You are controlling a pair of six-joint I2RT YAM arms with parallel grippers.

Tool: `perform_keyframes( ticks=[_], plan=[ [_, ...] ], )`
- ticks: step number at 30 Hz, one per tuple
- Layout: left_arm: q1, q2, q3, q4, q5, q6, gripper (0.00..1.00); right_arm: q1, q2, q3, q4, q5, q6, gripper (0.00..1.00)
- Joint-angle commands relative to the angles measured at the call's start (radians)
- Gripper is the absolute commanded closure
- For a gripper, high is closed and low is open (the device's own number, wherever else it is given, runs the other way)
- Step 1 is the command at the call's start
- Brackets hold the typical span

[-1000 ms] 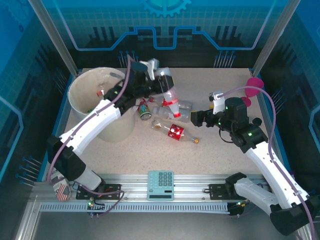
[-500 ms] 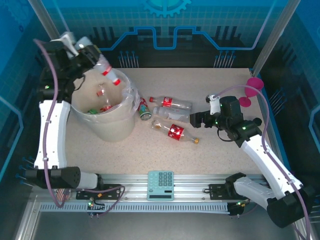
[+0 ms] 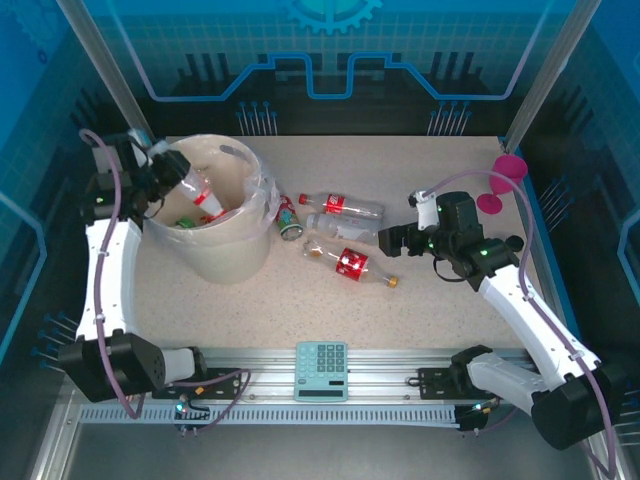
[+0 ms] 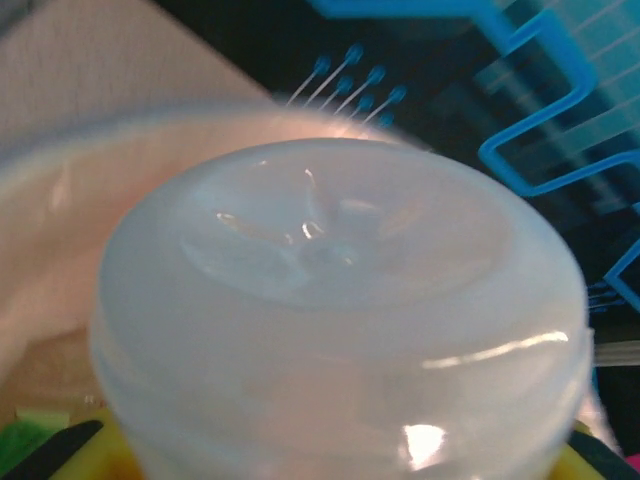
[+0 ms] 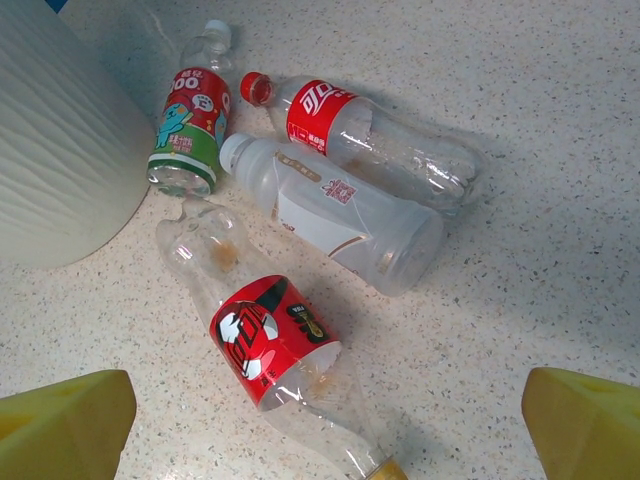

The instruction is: Put the plastic bottles in the bin

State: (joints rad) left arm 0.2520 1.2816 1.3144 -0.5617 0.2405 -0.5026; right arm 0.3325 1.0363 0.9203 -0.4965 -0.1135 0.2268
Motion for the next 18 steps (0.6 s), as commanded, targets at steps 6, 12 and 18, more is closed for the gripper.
perform_keyframes(
  ticks=[6,12,18],
  plan=[
    [-0.104,0.065,-0.095,0.077,0.018,-0.022,0.58,-0.018,-0.002,-0.004,0.025,-0.033,-0.010,0.00],
    [-0.114,0.077,-0.116,0.060,-0.002,0.013,0.26,-0.019,0.003,-0.008,0.035,-0.052,-0.006,0.00],
    [-0.114,0.071,-0.004,-0.028,-0.038,0.081,0.04,-0.020,0.039,0.013,0.031,-0.066,-0.010,0.00]
  ],
)
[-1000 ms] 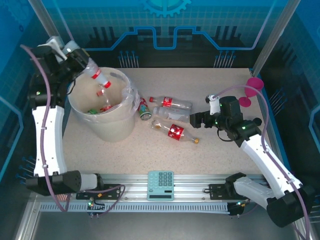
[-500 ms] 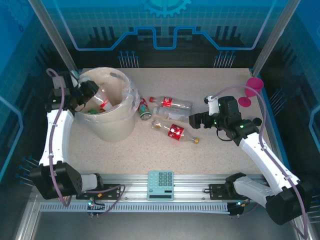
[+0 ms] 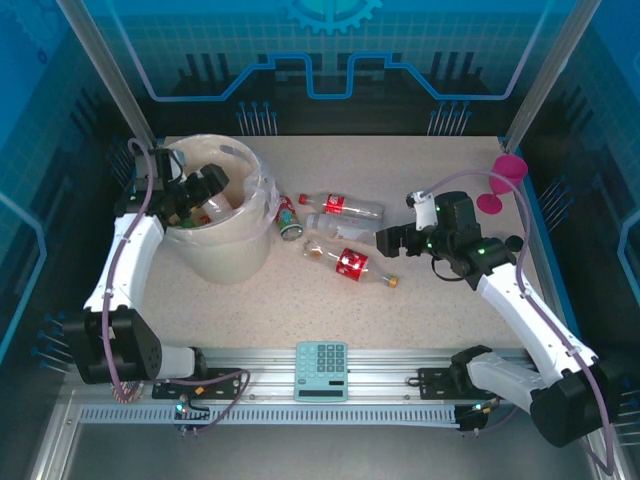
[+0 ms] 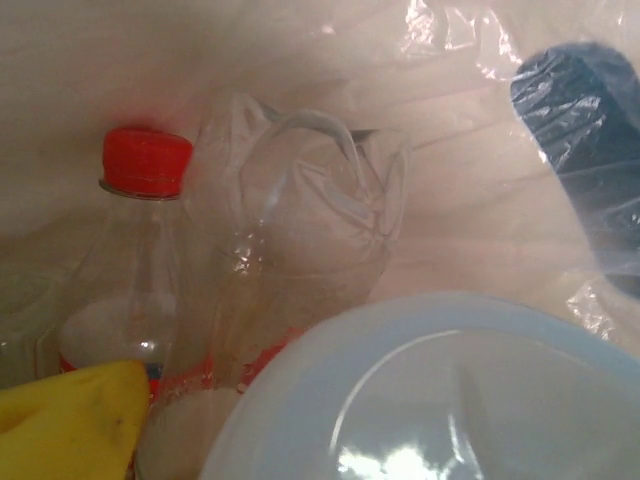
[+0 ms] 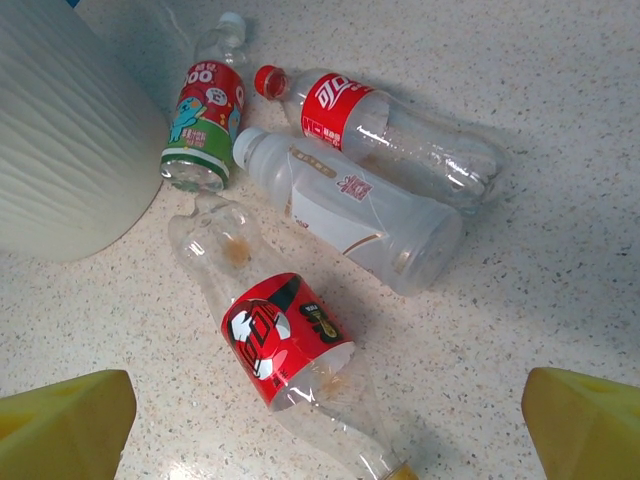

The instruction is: Put the plastic bottles in the bin

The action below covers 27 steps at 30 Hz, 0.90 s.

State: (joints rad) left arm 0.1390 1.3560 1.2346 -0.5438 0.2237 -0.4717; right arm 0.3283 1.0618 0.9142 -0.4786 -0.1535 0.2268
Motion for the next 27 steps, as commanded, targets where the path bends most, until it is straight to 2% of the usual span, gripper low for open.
perform_keyframes(
  ticks=[1,8,12,18,27],
  plan=[
    [-0.001,-0.003,0.093,-0.060,-0.022,0.060,0.01,-0.014,0.017,0.020,0.016,-0.028,-0.008,0.00],
    [-0.001,-0.020,0.199,-0.129,-0.059,0.112,0.01,-0.010,0.041,0.014,-0.010,0.002,-0.028,0.00],
    [-0.001,-0.028,0.231,-0.167,-0.093,0.137,0.01,0.024,0.069,0.014,-0.030,0.055,-0.060,0.00],
    [-0.004,-0.049,0.204,-0.175,-0.138,0.154,0.07,0.112,0.144,0.033,-0.046,0.172,-0.107,0.01],
    [-0.057,-0.031,0.112,-0.117,-0.128,0.137,0.14,0.133,0.248,0.010,-0.011,0.169,-0.110,0.04]
  ],
)
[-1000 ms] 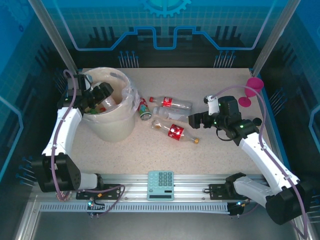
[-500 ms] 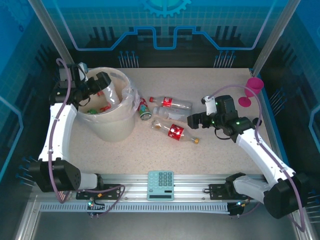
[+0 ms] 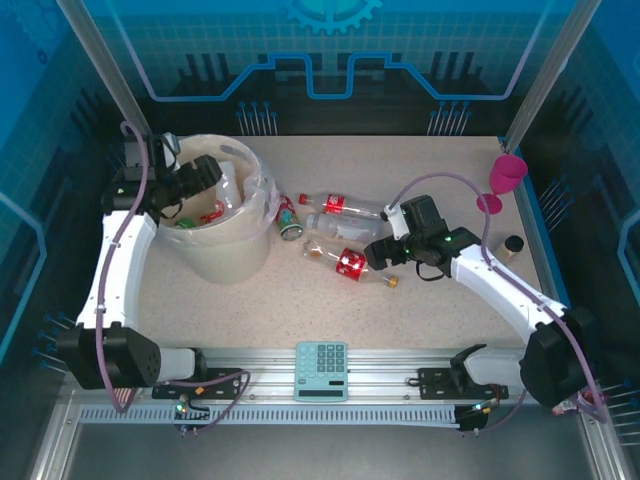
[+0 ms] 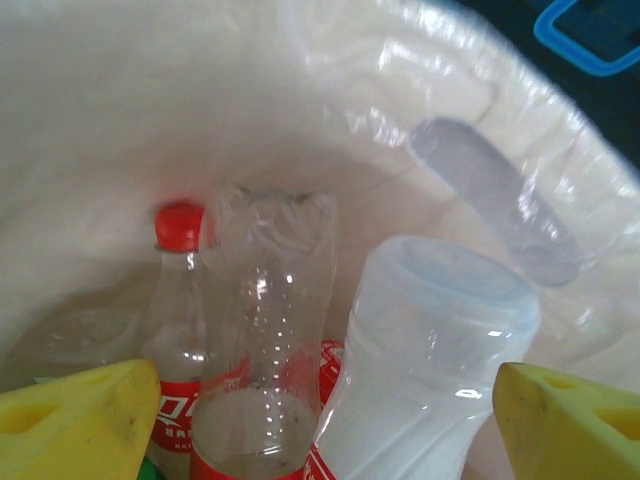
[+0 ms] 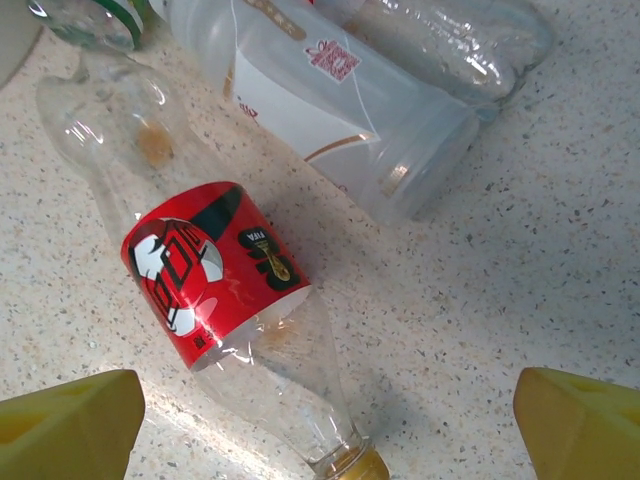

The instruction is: Put the plastic bottles in the bin

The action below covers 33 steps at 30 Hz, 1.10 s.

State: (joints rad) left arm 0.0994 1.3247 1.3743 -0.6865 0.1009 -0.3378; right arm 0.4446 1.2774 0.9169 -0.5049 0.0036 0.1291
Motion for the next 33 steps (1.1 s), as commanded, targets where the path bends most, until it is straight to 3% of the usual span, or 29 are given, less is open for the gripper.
perform_keyframes(
  ticks=[1,4,13,19,23,27,33],
  plan=[
    [-0.023,0.006,-0.036,0.037,-0.001,-0.002,0.14,0.017,0.048,-0.003,0.043,-0.007,0.003,0.04],
    [-0.034,0.022,-0.054,0.064,0.004,-0.022,0.14,0.024,0.100,-0.010,0.097,-0.083,0.025,0.03],
    [-0.055,0.023,0.011,0.035,-0.023,0.003,0.09,0.100,0.243,-0.006,0.143,-0.036,0.038,0.03],
    [-0.052,-0.041,0.118,-0.083,-0.113,0.071,0.01,0.137,0.326,-0.027,0.198,-0.026,0.075,0.03],
    [-0.052,-0.117,0.135,-0.098,-0.101,0.044,0.01,0.165,0.376,-0.032,0.221,0.009,0.087,0.05],
    [-0.066,-0.187,0.117,-0.092,-0.041,-0.018,0.01,0.178,0.380,-0.056,0.249,0.022,0.107,0.11],
    [-0.098,-0.277,0.032,-0.022,0.039,-0.113,0.03,0.183,0.332,-0.085,0.268,0.007,0.116,0.33]
  ],
)
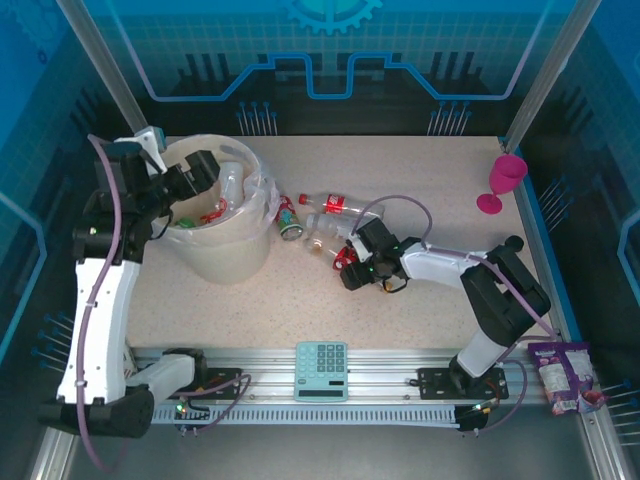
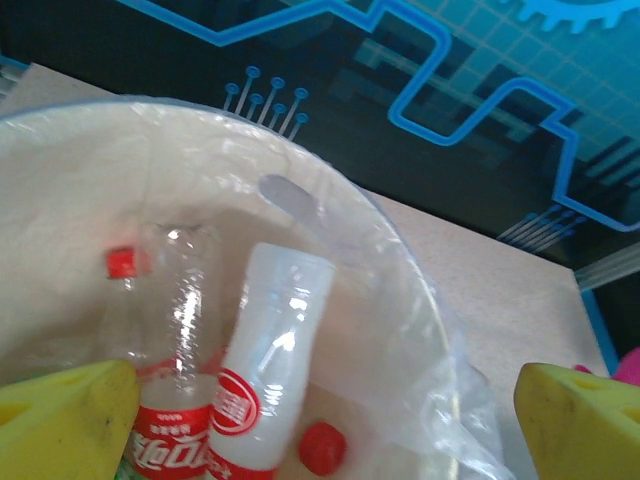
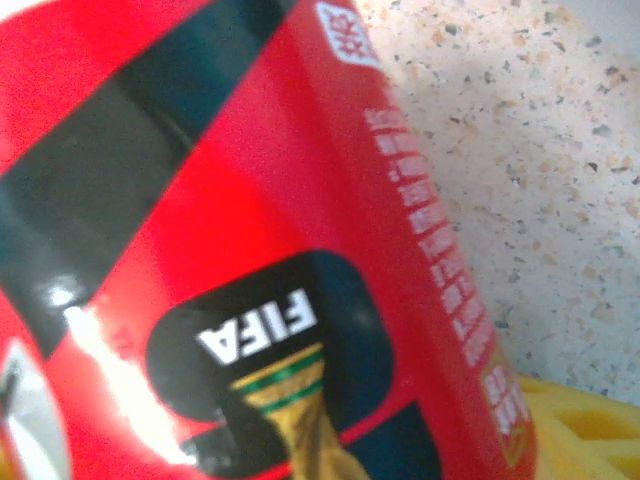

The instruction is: Put the plastic bottles in the bin

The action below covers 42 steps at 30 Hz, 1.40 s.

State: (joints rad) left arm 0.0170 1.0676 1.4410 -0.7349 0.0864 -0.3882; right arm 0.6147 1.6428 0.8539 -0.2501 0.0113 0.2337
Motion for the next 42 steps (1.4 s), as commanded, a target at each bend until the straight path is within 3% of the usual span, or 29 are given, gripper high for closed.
perform_keyframes(
  ticks=[1,11,15,22,30,34,42],
  plan=[
    [-0.026,-0.025,-0.039,0.030,0.051,-0.068,0.04,0.014,-0.044,-0.022,0.009,-0.010,0.009,0.35],
    [-0.109,-0.024,-0.075,0.148,0.114,-0.160,0.04,0.010,-0.203,-0.001,-0.086,-0.064,-0.004,0.41],
    [-0.195,-0.008,-0.098,0.195,0.088,-0.189,0.04,-0.022,-0.307,-0.004,-0.076,-0.105,0.032,0.41],
    [-0.412,0.051,-0.120,0.310,-0.006,-0.224,0.01,-0.077,-0.443,-0.034,0.085,-0.179,0.152,0.42],
    [-0.563,0.200,-0.149,0.510,0.026,-0.321,0.01,-0.079,-0.505,-0.076,0.248,-0.220,0.252,0.41],
    [-0.606,0.292,-0.158,0.589,0.074,-0.358,0.01,-0.078,-0.530,-0.106,0.301,-0.224,0.292,0.41],
    [-0.654,0.393,-0.167,0.656,0.047,-0.387,0.01,-0.072,-0.557,-0.134,0.352,-0.237,0.321,0.41]
  ],
)
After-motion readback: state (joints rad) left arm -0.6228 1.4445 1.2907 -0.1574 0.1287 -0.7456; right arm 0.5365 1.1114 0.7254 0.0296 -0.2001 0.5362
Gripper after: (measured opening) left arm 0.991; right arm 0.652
